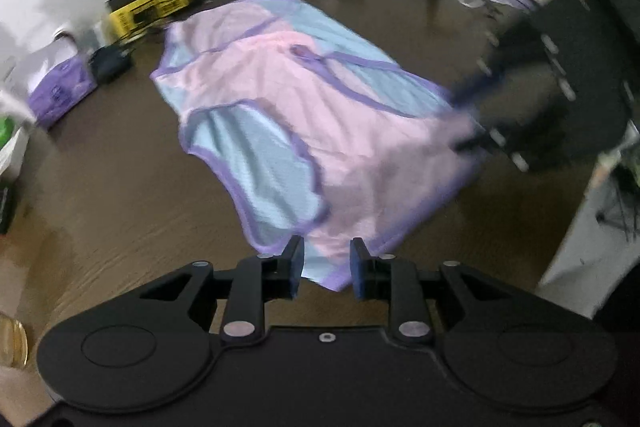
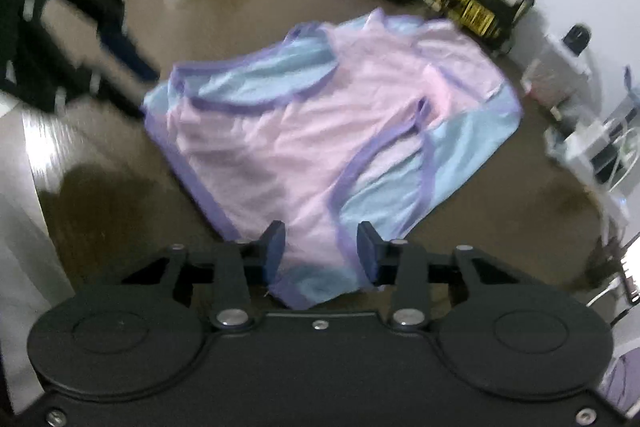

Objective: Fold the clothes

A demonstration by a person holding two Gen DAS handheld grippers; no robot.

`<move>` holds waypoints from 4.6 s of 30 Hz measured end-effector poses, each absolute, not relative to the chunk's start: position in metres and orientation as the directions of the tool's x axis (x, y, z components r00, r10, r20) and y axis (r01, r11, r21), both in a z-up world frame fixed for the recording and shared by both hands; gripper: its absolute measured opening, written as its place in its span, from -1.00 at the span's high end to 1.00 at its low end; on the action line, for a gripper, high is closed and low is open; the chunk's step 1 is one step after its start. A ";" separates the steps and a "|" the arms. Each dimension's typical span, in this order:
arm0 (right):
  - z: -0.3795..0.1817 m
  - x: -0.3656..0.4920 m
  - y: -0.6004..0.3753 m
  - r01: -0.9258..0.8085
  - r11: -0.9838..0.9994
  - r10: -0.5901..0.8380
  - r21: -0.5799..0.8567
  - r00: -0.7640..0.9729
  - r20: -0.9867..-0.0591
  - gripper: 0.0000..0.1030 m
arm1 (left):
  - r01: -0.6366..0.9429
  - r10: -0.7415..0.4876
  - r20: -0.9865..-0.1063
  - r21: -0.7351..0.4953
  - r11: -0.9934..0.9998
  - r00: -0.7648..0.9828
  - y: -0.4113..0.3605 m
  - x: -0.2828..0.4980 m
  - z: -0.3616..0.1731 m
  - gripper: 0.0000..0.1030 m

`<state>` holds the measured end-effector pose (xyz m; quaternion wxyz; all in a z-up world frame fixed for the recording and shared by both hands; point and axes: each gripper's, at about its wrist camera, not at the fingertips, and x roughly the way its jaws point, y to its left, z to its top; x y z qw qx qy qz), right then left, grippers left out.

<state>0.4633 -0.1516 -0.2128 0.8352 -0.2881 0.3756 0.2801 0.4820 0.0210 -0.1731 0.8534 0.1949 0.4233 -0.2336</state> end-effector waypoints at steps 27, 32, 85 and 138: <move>-0.199 0.535 -0.151 -0.558 0.760 0.171 -0.333 0.666 -0.726 0.18 | 0.494 -0.111 -0.766 0.290 0.820 0.634 0.019 0.572 -0.171 0.50; -0.211 0.583 -0.131 -0.600 0.694 0.173 -0.398 0.675 -0.717 0.25 | 0.505 -0.064 -0.766 0.356 0.786 0.640 -0.003 0.605 -0.183 0.50; -0.195 0.804 -0.031 -0.781 0.622 0.522 0.050 0.366 -0.771 0.09 | 0.567 -0.013 -0.754 0.482 0.668 0.656 0.003 0.621 -0.217 0.67; -0.205 0.810 -0.186 -0.820 0.547 0.280 -0.168 0.369 -0.886 0.46 | 0.808 -0.316 -0.750 0.486 0.334 0.582 -0.140 0.640 -0.223 0.44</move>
